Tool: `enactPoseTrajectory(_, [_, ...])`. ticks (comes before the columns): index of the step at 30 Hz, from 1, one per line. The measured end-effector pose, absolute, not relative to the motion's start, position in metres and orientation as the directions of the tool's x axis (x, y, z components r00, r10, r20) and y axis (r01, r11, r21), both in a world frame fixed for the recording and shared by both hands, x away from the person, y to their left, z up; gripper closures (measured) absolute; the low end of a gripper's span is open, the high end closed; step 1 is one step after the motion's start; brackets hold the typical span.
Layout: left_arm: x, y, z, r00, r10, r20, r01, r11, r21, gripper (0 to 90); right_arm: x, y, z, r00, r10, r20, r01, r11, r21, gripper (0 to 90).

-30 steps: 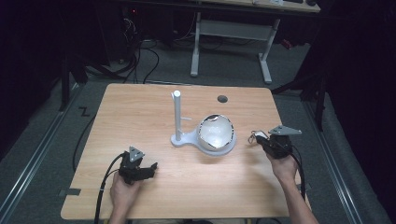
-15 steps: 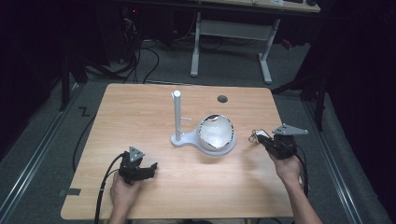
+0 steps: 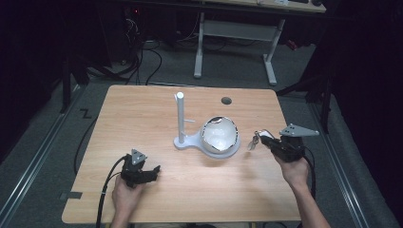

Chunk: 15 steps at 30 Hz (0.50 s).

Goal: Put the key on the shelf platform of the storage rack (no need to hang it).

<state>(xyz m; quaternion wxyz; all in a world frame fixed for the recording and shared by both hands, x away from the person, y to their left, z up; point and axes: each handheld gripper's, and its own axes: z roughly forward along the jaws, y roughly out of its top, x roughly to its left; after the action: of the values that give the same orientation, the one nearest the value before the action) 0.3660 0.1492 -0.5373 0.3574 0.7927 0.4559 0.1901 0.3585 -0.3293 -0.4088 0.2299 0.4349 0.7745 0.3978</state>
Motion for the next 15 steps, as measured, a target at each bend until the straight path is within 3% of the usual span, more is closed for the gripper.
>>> enactPoseTrajectory(15, [0.366, 0.149, -0.537, 0.512, 0.859, -0.027, 0.587, -0.327, 0.741, 22.3, 0.353, -0.311, -0.379, -0.588, 0.809, 0.003, 0.433, 0.312, 0.846, 90.0])
